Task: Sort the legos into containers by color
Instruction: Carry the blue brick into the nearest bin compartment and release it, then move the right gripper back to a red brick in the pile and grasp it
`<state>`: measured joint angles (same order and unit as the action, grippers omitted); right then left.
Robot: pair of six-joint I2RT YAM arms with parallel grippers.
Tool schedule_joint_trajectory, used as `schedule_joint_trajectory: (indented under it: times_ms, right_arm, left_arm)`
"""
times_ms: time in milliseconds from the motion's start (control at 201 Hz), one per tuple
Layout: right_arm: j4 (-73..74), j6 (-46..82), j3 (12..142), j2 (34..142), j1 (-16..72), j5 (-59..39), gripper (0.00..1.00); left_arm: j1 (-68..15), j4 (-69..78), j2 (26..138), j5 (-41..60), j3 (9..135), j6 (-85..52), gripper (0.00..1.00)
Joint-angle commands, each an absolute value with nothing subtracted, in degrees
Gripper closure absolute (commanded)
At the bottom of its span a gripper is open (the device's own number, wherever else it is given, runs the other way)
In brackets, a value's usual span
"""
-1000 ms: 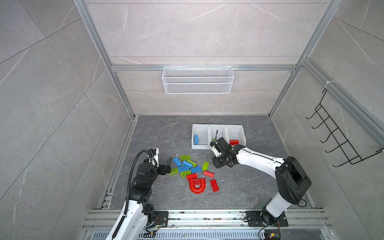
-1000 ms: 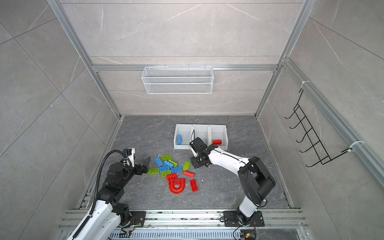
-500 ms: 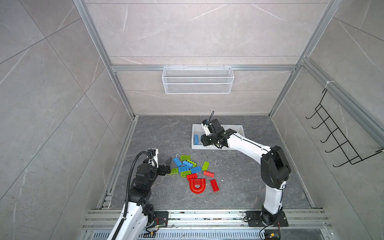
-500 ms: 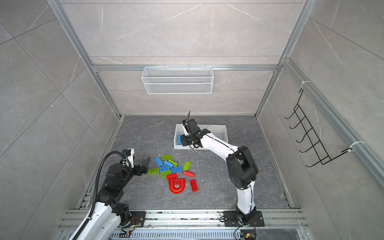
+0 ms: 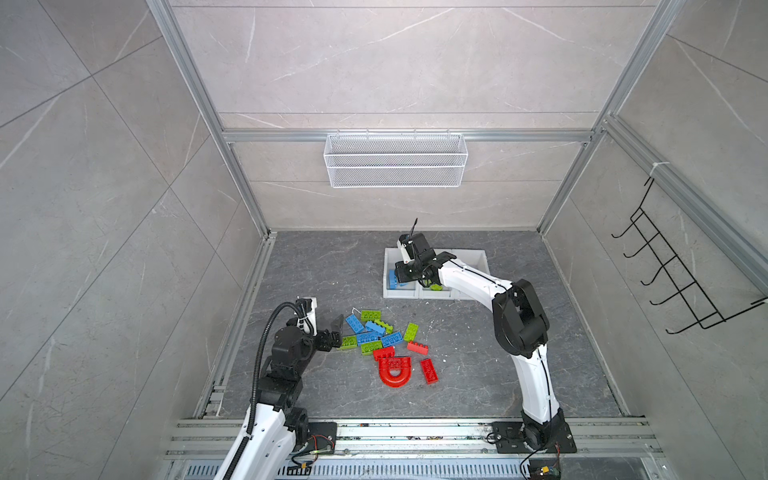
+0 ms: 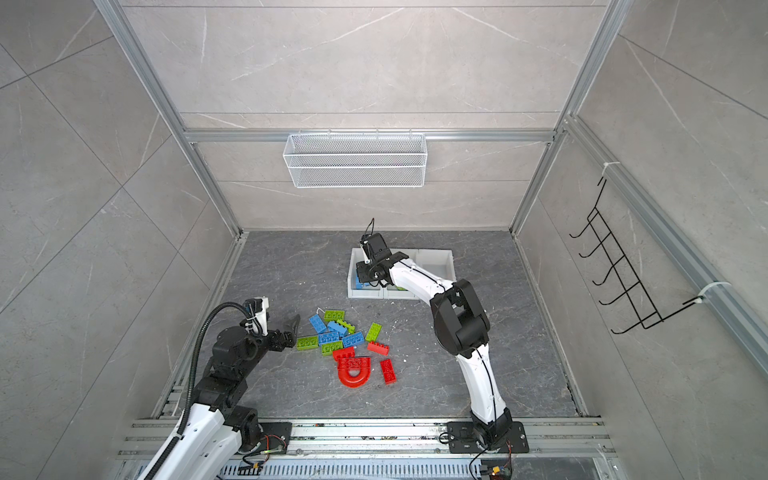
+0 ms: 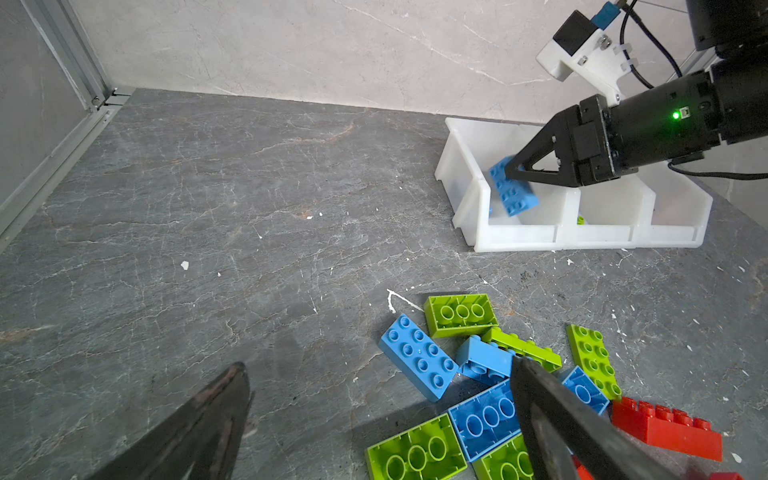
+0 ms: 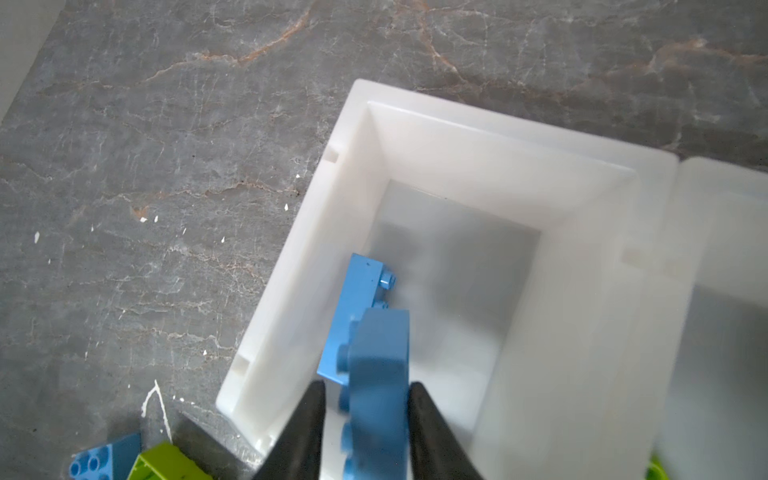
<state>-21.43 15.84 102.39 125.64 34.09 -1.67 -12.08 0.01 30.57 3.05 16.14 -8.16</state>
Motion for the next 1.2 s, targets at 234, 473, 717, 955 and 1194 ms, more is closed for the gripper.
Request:
schedule_joint_trajectory:
  times_ms: [234,473,717,955,1194]
  right_arm:
    - [-27.5,12.9,99.3,117.2,34.8,-4.3,0.40]
    - [-38.0,1.1,80.5,99.4,38.5,-11.6,0.36]
    - [-47.0,-0.8,69.1,89.5,44.9,-4.9,0.34]
    - [-47.7,-2.1,70.8,95.9,50.8,1.6,0.33]
    - [-47.9,-3.8,75.2,103.9,52.5,3.1,0.34]
  left_arm:
    - [-12.2,0.7,29.4,2.4,15.6,-8.9,0.00]
    - [-12.2,0.7,29.1,2.4,15.6,-9.0,0.00]
    - [-12.1,0.4,28.0,2.0,15.2,-9.1,0.00]
    - [-12.1,0.3,27.8,1.9,15.2,-9.1,0.00]
    - [-12.2,0.1,26.9,1.7,14.8,-9.2,0.00]
